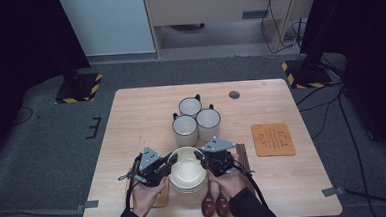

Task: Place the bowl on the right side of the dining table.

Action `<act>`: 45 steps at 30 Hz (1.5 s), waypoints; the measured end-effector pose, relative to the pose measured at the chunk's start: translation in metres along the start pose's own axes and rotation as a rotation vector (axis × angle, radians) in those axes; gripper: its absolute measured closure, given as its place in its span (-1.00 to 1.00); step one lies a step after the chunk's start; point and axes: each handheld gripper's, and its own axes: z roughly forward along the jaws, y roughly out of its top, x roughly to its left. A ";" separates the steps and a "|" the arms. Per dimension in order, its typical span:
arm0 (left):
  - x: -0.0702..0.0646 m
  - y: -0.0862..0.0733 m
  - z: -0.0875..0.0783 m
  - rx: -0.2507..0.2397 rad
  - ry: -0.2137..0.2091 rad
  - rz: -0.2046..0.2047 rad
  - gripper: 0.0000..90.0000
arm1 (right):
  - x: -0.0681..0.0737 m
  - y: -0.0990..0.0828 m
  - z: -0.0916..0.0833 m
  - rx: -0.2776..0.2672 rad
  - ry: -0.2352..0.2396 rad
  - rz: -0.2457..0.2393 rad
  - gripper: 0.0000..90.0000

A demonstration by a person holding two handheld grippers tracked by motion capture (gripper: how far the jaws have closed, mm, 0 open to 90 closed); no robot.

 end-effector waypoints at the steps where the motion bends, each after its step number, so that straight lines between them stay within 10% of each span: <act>1: 0.000 0.000 0.001 0.003 0.002 0.003 0.72 | 0.000 0.000 0.000 -0.005 -0.001 -0.003 0.85; 26: -0.009 0.008 -0.013 -0.093 0.057 0.059 0.82 | 0.001 0.010 0.000 0.080 0.011 0.059 0.62; 45: -0.011 0.008 -0.015 -0.102 0.063 0.089 0.72 | 0.003 0.010 0.003 0.098 -0.007 0.147 0.84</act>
